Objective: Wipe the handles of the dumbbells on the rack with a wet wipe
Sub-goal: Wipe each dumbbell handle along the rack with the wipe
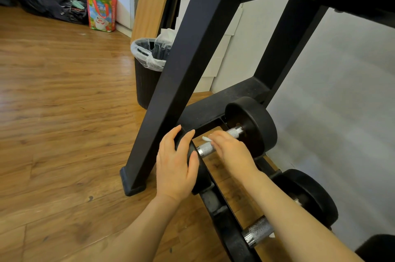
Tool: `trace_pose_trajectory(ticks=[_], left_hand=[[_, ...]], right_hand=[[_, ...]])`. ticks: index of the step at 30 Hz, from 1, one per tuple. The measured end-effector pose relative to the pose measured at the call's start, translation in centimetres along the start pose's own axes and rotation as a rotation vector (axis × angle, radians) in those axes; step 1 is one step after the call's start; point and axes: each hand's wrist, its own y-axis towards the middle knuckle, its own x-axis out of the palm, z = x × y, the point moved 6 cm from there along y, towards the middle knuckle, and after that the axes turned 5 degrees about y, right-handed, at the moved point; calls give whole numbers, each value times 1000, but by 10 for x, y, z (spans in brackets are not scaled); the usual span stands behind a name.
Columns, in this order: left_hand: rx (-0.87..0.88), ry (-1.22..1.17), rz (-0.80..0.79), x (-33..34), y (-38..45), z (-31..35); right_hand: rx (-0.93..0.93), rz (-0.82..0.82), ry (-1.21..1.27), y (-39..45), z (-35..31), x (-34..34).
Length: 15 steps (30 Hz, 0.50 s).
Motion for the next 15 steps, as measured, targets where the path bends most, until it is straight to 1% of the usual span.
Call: trace_pose_trajectory(ticks=[2,6,11,12,15], left_hand=[[-16,3,-9,-1,-3,-4],[-22,10,-19,-1,-9,-10],[-7,9,2,-1,-6,-10],[-1,13,12,-1,-6,-10],[3,22,35,-1,-5,-10]], right_hand=[[-23,2,-13,-3,-7,3],[-65,-55,21,-9,-18,10],[-39,50,-30,-4,-3,-1],[-41,44,-32,-4,-5,1],[-87,-46,-37,-6,-16,9]])
